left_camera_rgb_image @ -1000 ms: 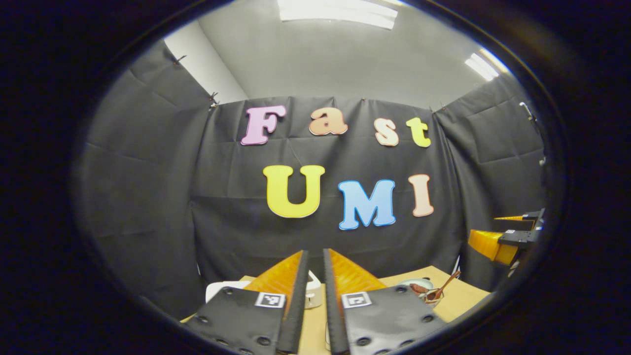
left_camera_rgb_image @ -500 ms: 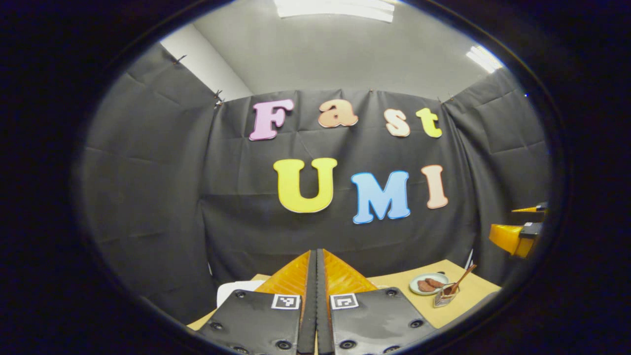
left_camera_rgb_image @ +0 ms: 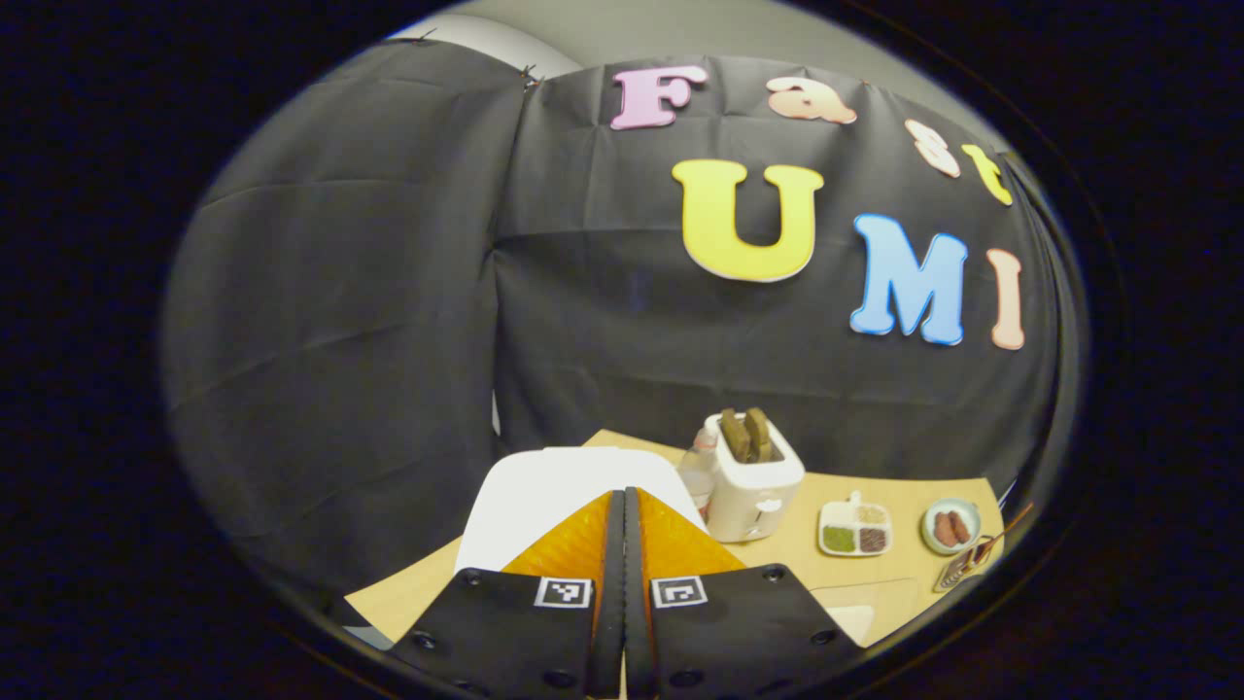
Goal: Close the left gripper, press the button to open the rice cooker; take a wooden spoon from the chopstick holder with the right hand, scoop a spoonful of rice and pour it into the rice cooker, then put the wooden spoon back into the chopstick holder.
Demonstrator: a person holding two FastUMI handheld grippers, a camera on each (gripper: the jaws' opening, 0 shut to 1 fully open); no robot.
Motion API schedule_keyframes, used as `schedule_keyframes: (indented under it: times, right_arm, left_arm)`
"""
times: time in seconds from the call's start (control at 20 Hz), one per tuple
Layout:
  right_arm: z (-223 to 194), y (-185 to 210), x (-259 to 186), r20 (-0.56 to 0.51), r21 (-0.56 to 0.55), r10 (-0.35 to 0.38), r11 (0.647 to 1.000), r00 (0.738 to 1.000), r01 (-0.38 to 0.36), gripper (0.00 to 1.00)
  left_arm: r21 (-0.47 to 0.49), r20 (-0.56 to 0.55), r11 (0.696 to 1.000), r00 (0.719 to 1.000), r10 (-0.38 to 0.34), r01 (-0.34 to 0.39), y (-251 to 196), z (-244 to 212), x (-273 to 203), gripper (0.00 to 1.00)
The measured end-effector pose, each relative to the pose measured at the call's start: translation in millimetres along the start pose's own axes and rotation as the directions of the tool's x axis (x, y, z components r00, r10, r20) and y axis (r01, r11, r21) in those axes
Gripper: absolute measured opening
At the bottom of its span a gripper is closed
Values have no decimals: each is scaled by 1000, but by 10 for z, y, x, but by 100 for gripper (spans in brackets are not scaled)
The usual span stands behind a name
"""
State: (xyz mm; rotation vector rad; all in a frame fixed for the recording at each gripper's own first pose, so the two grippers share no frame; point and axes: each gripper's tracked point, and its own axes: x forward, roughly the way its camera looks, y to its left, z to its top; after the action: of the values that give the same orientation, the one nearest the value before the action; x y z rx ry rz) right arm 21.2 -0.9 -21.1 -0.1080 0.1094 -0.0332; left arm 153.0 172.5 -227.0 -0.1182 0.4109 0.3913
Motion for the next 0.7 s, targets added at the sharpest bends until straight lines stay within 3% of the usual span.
schedule_keyframes:
  times: [0.15, 0.45, 0.7]
  right_arm:
    - [-77, 22, 45, -23, -12, 4, 1000, 1000, -4, 95]
    - [-136, 129, 90, -39, -17, 35, 999, 999, -36, 95]
    - [-211, 193, 128, -62, -10, 52, 999, 997, -52, 95]
  left_arm:
    - [18, -101, 999, 993, 52, -50, 138, -449, 248, 8]
    - [20, -227, 997, 971, 79, -76, 180, -955, 439, 9]
    - [88, -247, 994, 965, 88, -68, 196, -985, 486, 9]
